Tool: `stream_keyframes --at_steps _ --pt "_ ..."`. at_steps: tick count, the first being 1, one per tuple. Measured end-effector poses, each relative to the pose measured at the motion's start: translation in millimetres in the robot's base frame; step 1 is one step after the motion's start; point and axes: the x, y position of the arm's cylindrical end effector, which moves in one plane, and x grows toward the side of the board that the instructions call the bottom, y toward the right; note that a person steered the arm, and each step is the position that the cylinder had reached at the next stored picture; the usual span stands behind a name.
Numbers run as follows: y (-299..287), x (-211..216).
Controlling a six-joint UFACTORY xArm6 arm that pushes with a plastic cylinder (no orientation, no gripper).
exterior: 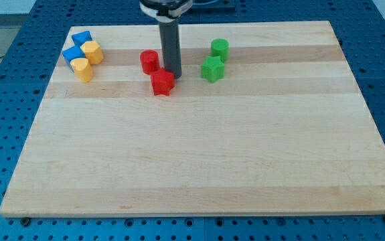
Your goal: Separate the green circle from the green star
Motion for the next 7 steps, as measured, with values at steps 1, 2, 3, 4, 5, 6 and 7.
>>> stream_keyframes --at_steps 1,2,3,4,5,6,7 --pt "43 11" --pt "23 17" --pt "-19 15" --pt "-21 14" --pt "8 -5" --pt "50 -28" --pt "82 -35"
